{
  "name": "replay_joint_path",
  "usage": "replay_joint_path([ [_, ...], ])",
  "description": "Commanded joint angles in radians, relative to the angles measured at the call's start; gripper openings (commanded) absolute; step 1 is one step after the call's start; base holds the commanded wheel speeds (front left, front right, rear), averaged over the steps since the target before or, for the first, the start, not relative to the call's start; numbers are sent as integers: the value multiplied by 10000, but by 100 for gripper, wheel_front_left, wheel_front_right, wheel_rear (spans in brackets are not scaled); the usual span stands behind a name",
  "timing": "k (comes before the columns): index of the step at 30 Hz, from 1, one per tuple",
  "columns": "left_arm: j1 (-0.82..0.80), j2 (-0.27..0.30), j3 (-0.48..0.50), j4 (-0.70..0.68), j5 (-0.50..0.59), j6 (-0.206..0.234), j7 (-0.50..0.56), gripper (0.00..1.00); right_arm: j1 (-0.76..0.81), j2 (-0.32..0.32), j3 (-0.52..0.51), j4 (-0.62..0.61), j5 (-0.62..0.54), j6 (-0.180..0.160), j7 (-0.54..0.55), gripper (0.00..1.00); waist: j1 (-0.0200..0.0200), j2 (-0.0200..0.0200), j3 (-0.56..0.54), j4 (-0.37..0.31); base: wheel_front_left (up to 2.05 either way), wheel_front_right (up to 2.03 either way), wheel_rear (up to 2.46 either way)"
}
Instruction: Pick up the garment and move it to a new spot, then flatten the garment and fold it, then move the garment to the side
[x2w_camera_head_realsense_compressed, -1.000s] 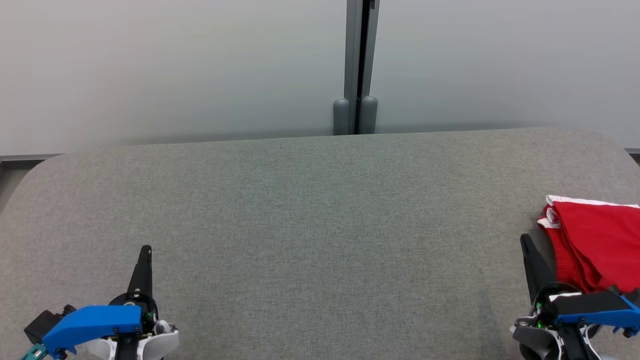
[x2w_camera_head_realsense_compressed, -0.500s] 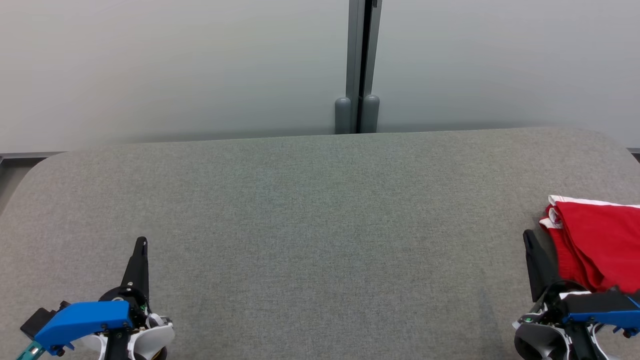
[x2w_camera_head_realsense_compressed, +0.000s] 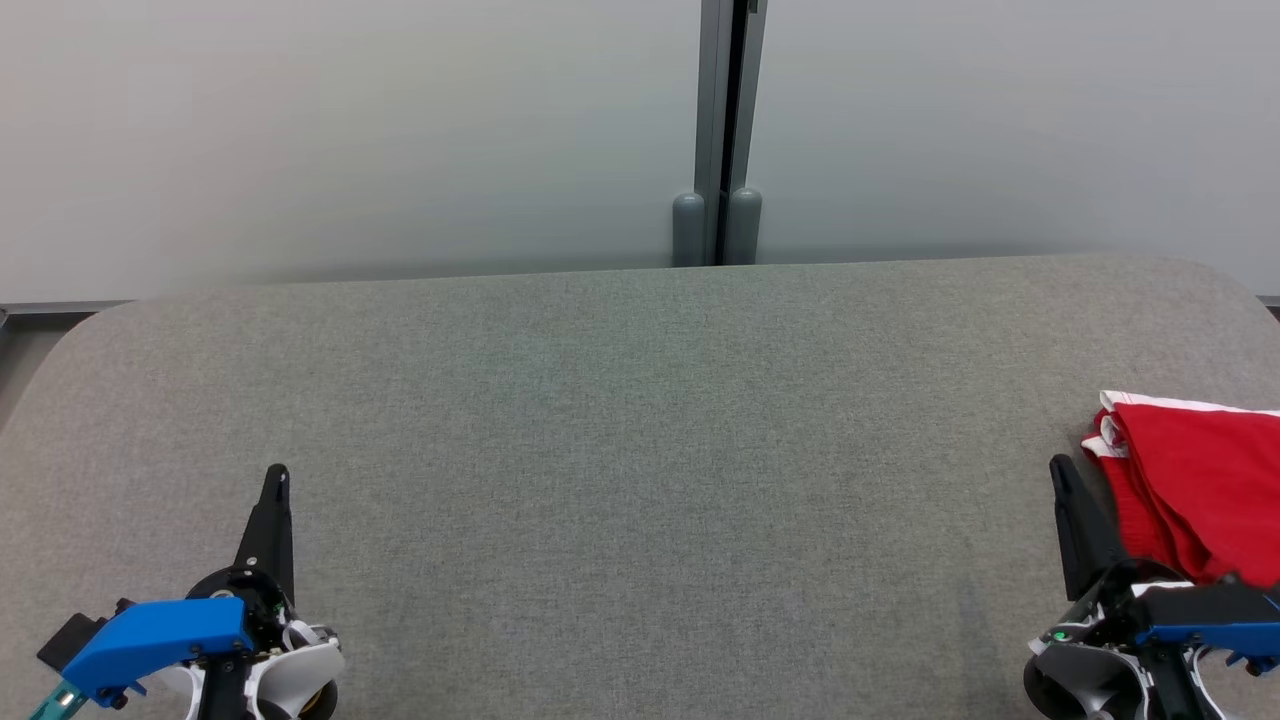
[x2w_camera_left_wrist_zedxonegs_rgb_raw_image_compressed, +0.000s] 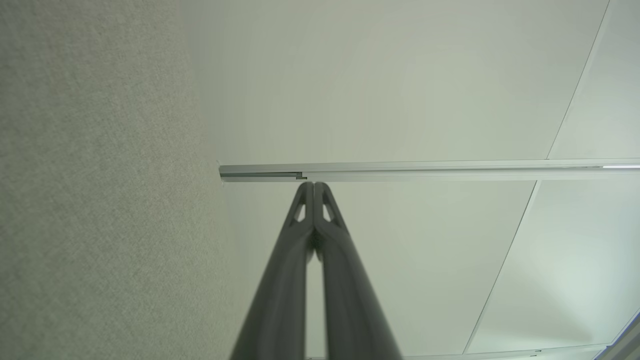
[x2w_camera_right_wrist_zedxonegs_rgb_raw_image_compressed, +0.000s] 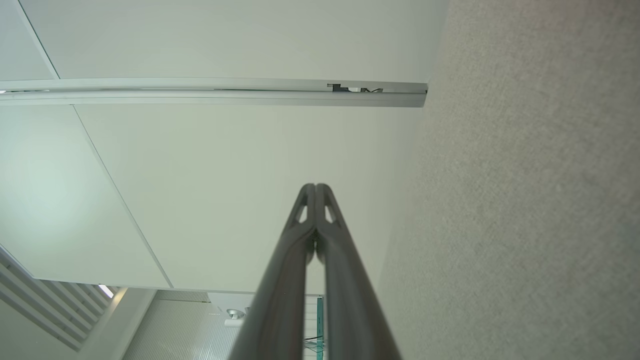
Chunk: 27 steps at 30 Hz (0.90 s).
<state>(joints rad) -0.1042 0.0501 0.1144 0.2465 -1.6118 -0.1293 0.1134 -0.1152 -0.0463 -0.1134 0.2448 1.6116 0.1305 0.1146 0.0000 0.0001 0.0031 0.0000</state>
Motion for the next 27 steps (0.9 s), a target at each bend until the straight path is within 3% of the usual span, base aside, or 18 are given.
replay_joint_path([
  [1, -94, 1, 17, -44, -28, -50, 43, 0, 137, -73, -28, -44, 26, 4, 29, 0, 0, -1, 0, 0, 0, 0, 0],
  [27, -93, 1, 17, -46, -28, -48, 42, 0, 136, -73, -25, -44, 27, 4, 28, 0, 0, -1, 0, 0, 0, 0, 0],
])
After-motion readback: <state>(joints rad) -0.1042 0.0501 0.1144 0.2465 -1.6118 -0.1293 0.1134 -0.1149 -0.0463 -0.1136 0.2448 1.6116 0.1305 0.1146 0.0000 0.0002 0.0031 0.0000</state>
